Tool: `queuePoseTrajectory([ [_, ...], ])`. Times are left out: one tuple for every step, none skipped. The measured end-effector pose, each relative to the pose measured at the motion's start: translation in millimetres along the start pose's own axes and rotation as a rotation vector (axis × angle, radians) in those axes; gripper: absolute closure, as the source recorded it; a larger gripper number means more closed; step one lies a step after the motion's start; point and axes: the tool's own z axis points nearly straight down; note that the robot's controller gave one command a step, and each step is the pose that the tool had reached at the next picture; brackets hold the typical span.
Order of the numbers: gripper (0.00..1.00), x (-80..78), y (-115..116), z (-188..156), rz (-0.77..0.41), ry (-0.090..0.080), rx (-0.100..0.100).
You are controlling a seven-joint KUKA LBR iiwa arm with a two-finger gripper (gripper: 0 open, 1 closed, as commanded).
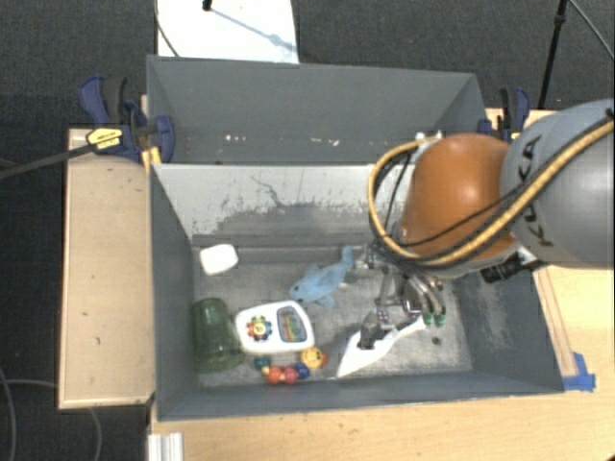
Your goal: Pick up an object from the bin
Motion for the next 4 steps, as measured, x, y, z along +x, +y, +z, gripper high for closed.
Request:
queuePoseTrajectory([
  [0.0,0.0,0,0,0.001,0.0,0.0],
  [0.0,9.5,-24,48,-0.107,-0.003,0.001],
  [0.0,23.0,-56,44,-0.152,0.001,0.001],
  [0.0,23.2,-52,52,-0.156,0.001,0.0],
])
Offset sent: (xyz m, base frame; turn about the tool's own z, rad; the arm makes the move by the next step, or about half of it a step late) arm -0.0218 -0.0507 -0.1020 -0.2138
